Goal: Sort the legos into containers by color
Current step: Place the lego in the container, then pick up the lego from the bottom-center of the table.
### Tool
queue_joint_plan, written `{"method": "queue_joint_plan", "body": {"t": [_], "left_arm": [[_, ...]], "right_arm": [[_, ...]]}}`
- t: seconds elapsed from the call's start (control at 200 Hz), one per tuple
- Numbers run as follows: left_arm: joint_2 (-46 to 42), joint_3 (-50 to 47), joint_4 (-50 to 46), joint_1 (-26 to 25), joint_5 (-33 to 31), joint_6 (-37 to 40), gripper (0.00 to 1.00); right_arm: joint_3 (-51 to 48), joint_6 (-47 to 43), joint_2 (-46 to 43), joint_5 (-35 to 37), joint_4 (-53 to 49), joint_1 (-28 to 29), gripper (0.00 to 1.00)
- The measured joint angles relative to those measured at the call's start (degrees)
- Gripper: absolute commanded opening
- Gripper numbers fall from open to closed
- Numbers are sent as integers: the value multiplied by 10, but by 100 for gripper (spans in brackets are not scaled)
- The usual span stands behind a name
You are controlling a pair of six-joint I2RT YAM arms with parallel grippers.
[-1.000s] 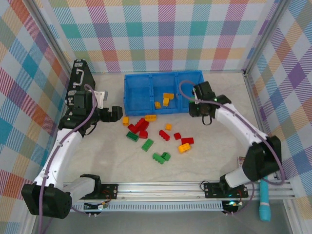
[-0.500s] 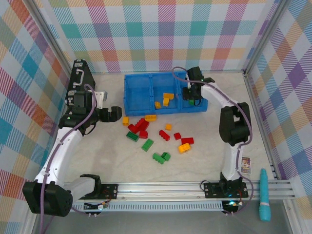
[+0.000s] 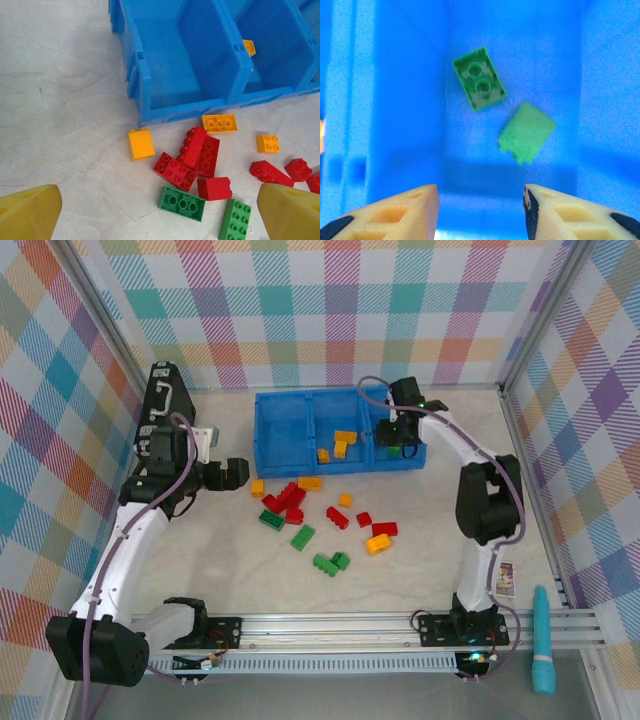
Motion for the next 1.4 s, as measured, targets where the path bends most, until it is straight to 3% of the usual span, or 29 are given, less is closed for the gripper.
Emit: {"method": "queue_joint_plan", "body": {"t": [0.265, 0.515, 0.725, 0.98, 1.4], "left_arm": [[-12, 0, 1, 0, 0, 0, 100], [-13, 0, 2, 0, 5, -2, 100], [-22, 0, 0, 0, 3, -2, 100], [-44, -10, -1, 0, 0, -2, 100], [-44, -10, -1, 0, 0, -1, 100]], "right_arm": [[-196, 75, -227, -15, -17, 28, 58], [-357, 279, -337, 2, -52, 143, 61], [-422, 463, -394, -6, -42, 183, 65], [-485, 609, -396, -26, -32, 220, 67], [-485, 651, -326, -49, 35, 234, 67]]}}
